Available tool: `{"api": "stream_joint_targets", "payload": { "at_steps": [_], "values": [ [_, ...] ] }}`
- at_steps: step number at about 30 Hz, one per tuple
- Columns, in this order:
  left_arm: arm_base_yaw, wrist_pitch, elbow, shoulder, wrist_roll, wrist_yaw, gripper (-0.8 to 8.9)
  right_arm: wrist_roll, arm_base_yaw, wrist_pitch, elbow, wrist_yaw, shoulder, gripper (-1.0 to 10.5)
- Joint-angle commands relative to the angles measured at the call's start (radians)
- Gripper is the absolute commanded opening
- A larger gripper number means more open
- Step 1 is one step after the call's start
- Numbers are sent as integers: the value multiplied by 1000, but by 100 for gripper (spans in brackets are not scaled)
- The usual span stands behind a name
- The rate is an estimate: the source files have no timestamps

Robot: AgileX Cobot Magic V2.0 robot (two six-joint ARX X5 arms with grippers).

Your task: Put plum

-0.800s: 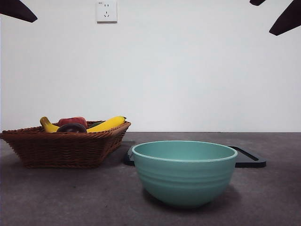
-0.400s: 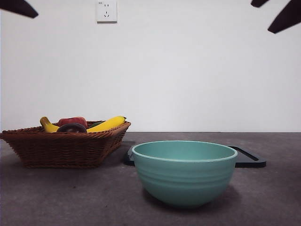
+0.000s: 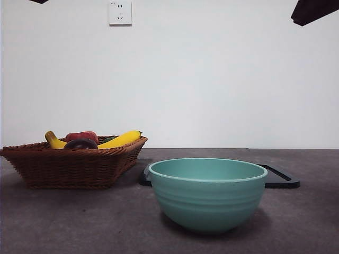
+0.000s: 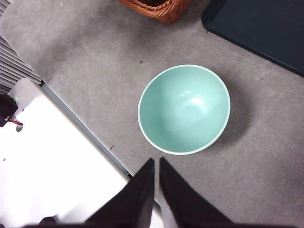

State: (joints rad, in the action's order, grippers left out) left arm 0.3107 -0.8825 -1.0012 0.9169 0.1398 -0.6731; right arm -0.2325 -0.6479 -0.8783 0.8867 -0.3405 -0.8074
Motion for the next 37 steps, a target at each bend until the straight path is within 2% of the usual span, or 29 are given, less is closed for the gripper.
{"api": "stream_joint_targets", "payload": {
  "at_steps": [1, 18, 21, 30, 34, 37],
  "values": [
    [4, 9, -21, 6, 5, -7, 8, 9, -8, 11, 14, 0, -8, 5],
    [4, 9, -21, 6, 5, -7, 8, 9, -8, 11, 14, 0, -8, 5],
    [-2, 46, -21, -20, 14, 3, 8, 9, -8, 11, 14, 0, -8, 5],
    [-155, 522, 35, -240, 1, 333, 8, 9, -8, 11, 14, 0, -8, 5],
    [-241, 667, 156, -370, 1, 526, 8, 9, -8, 11, 14, 0, -8, 5],
    [-288, 744, 287, -468, 1, 608, 8, 9, -8, 11, 14, 0, -8, 5]
  ]
}}
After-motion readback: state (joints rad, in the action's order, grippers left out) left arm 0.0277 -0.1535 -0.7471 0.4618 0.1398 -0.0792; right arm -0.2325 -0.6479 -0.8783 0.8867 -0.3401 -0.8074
